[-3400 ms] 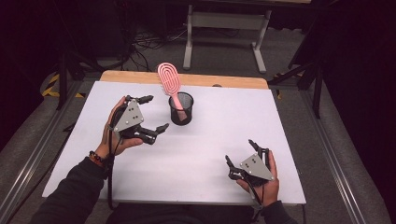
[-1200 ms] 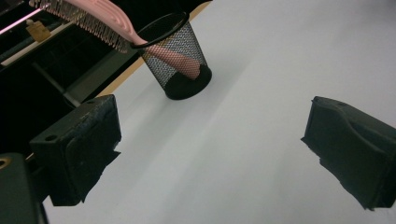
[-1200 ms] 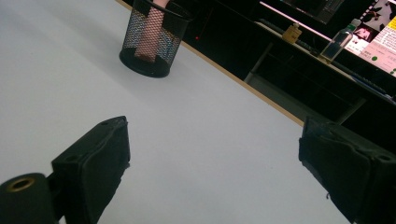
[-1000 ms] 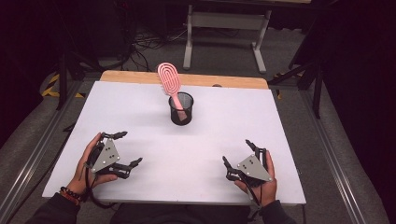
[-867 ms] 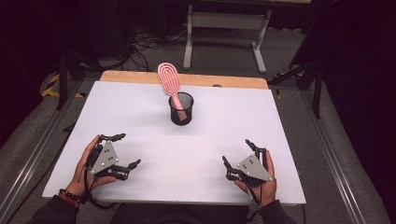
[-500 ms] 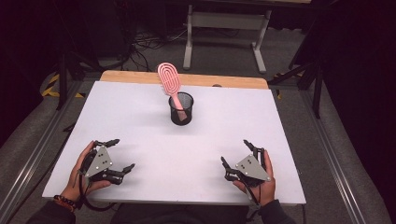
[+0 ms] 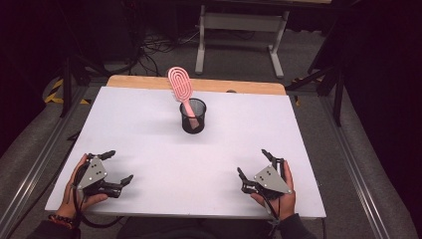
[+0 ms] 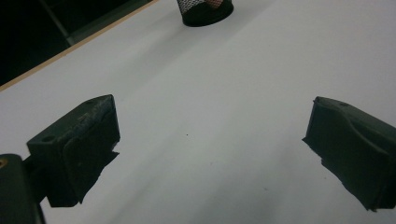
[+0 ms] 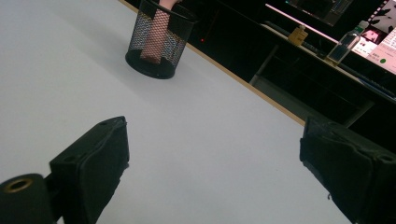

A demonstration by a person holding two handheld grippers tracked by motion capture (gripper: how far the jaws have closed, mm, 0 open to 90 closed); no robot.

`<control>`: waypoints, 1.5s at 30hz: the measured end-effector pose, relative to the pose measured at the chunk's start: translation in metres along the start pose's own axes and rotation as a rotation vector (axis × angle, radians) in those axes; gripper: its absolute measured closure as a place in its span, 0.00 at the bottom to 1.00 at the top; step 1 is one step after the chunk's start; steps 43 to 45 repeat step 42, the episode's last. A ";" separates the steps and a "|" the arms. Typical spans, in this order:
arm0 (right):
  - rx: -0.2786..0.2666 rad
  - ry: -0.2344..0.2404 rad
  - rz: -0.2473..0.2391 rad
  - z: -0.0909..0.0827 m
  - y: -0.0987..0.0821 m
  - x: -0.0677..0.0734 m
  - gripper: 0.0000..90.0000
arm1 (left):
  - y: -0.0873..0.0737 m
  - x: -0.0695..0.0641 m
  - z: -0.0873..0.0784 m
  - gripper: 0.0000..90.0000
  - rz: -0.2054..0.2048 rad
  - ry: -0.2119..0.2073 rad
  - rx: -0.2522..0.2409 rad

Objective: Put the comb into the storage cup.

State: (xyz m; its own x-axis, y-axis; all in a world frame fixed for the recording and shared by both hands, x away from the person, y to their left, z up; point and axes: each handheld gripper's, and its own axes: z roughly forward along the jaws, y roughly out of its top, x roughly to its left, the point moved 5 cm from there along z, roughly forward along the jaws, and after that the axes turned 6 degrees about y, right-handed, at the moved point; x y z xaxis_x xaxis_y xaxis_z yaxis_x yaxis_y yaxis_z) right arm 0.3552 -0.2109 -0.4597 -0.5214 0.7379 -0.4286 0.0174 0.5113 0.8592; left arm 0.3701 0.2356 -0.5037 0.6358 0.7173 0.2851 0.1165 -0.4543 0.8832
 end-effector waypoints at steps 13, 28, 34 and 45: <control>-0.007 0.001 0.005 0.003 0.004 0.001 0.10 | 0.001 0.004 -0.003 0.04 -0.005 0.006 -0.020; -0.008 -0.008 0.014 0.001 0.002 -0.002 0.10 | 0.002 0.003 -0.001 0.04 -0.004 0.004 -0.018; -0.015 0.004 0.008 0.007 0.005 -0.002 0.10 | -0.001 0.003 -0.008 0.04 -0.015 0.013 -0.019; -0.017 0.020 0.014 0.009 0.005 0.001 0.10 | 0.000 0.003 -0.007 0.04 -0.018 0.020 -0.015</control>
